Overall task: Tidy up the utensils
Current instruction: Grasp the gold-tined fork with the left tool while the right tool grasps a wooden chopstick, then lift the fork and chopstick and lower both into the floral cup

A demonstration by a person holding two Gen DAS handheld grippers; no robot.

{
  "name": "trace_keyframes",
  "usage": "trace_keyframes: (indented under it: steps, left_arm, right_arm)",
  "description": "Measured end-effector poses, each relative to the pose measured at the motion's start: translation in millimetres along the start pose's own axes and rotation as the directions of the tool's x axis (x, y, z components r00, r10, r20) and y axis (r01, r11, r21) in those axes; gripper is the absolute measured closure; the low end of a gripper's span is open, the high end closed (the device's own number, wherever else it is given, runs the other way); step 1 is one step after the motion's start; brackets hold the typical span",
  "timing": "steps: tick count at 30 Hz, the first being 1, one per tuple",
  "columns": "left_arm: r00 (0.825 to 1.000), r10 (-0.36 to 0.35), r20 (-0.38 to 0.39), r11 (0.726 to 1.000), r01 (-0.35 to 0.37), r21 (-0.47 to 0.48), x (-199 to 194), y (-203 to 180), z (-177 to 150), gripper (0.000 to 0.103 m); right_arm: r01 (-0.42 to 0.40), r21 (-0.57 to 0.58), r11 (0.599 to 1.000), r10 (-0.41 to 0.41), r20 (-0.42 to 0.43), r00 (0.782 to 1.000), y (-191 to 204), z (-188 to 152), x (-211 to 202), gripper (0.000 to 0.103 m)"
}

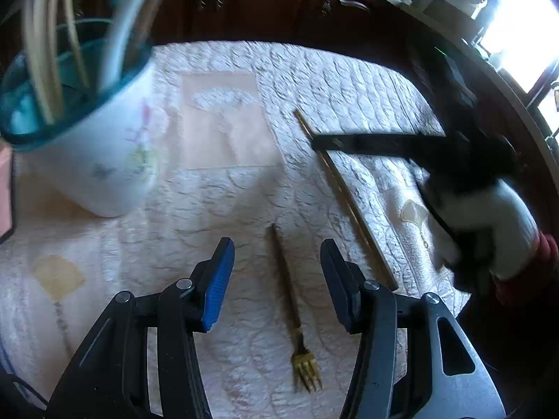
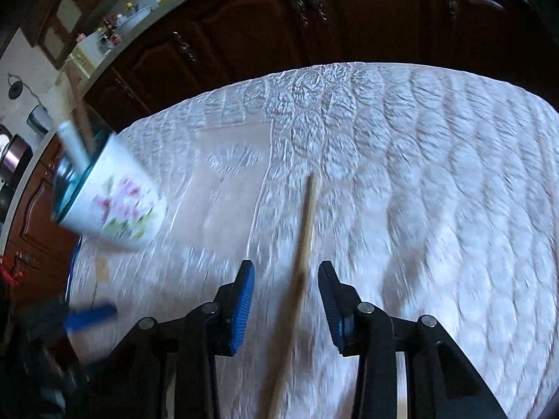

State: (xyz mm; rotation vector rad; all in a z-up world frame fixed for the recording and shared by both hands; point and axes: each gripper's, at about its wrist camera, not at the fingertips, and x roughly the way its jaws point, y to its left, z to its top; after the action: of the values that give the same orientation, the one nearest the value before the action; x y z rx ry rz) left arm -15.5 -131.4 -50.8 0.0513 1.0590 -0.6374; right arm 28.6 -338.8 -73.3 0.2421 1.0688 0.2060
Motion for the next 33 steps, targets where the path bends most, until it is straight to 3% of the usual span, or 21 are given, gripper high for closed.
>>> trace_keyframes:
  steps: [3,6,9,12,14,16,18,21,26,33]
  left_arm:
    - [1.0,-0.001,-0.027,1.0,0.002,0.03,12,-5,2,0.057]
    - [0.999,0.001,-0.053,0.999,0.002,0.052,22,-8,4,0.06]
    - [0.995,0.026,-0.094,0.997,-0.02,0.07,38,-8,6,0.07]
    - [0.992,0.053,-0.113,0.996,-0.043,0.082,52,-7,5,0.082]
    - [0.992,0.059,-0.111,0.995,-0.049,0.091,54,-7,7,0.091]
    - [0.992,0.058,-0.111,0.995,-0.048,0.092,56,-5,9,0.094]
    - [0.993,0.045,-0.113,0.996,-0.036,0.081,54,-2,9,0.094]
    - [0.995,0.02,-0.093,0.999,-0.016,0.049,37,1,5,0.098]
    - [1.0,-0.025,-0.002,0.999,0.025,0.024,-4,8,4,0.098]
    - [0.996,-0.023,0.085,1.0,0.021,0.018,-53,20,-2,0.098]
  right_arm:
    - [0.037,-0.001,0.999,-0.037,-0.039,0.999,-3,12,22,0.097]
    - [0.025,0.022,0.999,-0.024,-0.05,0.998,-9,7,18,0.097]
    - [0.002,0.048,0.999,0.001,-0.079,0.997,-17,-15,2,0.098]
    - [0.029,0.019,0.999,-0.027,-0.089,0.996,-17,-29,-9,0.098]
    - [0.048,0.001,0.999,-0.048,-0.079,0.996,-16,-29,-11,0.093]
    - [0.041,0.017,0.999,-0.039,-0.075,0.996,-17,-22,-8,0.078]
    - [0.047,0.026,0.999,-0.045,-0.08,0.996,-17,-14,1,0.078]
    - [0.055,0.02,0.998,-0.053,-0.072,0.996,-11,-6,11,0.098]
    - [-0.014,0.004,1.0,0.014,-0.004,1.0,0,-4,-21,0.098]
    - [-0.07,-0.064,0.995,0.076,0.092,0.993,23,-4,-77,0.098]
